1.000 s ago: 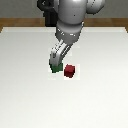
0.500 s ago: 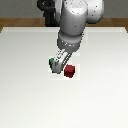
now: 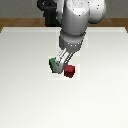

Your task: Place the red cube on top of the green cube.

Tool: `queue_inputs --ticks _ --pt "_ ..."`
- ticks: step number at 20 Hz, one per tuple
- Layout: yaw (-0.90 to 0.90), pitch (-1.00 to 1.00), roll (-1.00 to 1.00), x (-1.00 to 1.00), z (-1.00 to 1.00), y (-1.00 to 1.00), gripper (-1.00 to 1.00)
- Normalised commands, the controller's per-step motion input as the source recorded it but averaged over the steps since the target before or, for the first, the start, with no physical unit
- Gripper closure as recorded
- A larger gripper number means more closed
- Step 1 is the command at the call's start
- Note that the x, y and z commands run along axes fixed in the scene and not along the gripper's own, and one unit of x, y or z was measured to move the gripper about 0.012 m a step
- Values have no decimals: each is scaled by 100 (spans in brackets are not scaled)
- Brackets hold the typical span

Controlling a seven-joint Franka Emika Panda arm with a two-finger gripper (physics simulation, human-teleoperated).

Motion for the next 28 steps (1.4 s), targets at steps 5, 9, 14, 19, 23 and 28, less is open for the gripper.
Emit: queue_inputs --ticks 5,9,14,19,23,28 --pt "0 0 0 0 -60 0 -100" --pt "0 0 0 0 -50 25 -100" --pt "0 0 0 0 -20 20 -100" --pt "0 0 0 0 -20 0 -100" --pt "0 0 0 0 0 0 -100" --pt "0 0 0 -40 0 0 -100"
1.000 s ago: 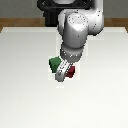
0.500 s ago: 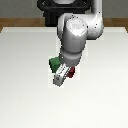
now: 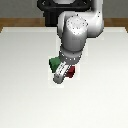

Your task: Place the red cube on top of the green cube.

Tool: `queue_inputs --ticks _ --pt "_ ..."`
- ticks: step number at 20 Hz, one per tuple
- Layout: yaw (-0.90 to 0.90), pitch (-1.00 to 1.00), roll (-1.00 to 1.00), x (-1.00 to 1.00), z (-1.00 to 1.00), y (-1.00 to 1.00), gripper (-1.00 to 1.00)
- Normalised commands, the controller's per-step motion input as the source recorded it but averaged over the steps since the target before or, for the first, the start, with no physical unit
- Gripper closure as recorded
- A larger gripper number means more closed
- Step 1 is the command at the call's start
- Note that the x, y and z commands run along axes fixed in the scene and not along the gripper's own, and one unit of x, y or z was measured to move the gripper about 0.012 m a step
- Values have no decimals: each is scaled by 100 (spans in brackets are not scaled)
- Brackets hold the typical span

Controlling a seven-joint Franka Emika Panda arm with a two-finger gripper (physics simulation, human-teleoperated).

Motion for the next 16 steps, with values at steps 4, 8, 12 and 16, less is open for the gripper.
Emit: queue_inputs --ticks 4,8,12,16 --pt "0 0 0 0 0 50 -100" --pt "0 0 0 0 0 0 -100" --pt "0 0 0 0 -50 0 -100" --pt "0 0 0 0 -25 0 100"
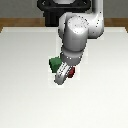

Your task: Place the red cube on top of the green cube.

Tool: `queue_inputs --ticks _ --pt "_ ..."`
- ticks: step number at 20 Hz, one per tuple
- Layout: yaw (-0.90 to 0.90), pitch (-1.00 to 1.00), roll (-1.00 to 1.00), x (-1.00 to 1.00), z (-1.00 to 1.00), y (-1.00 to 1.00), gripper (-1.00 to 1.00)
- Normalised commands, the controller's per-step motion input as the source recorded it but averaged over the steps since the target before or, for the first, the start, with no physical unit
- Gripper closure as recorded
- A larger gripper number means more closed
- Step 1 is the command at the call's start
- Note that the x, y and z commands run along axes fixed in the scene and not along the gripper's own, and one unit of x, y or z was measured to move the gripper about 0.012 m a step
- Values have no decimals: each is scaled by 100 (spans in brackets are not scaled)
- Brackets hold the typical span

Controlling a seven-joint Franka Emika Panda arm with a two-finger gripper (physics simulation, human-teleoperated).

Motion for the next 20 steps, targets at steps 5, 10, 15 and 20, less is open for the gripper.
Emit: queue_inputs --ticks 5,10,15,20 --pt "0 0 0 0 0 0 100" --pt "0 0 0 0 0 0 100" --pt "0 0 0 0 0 0 -100" --pt "0 0 0 0 0 0 -100"
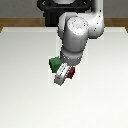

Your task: Place the red cube on top of the green cube.

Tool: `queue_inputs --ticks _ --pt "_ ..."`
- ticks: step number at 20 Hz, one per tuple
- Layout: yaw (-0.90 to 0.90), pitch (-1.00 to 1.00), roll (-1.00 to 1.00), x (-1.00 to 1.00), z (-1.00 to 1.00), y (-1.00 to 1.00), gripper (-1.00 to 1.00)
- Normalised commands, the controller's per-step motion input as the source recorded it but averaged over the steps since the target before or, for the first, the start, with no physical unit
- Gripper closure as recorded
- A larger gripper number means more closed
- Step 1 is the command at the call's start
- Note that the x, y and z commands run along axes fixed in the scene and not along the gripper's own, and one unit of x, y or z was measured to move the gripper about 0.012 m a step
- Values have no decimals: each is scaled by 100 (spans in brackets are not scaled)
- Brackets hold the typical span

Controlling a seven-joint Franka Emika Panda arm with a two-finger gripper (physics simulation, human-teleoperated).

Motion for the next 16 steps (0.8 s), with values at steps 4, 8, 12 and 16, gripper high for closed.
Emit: queue_inputs --ticks 4,8,12,16 --pt "0 0 0 0 25 0 -100" --pt "0 0 0 0 50 0 -100" --pt "0 0 0 0 100 0 -100" --pt "0 0 0 0 50 0 -100"
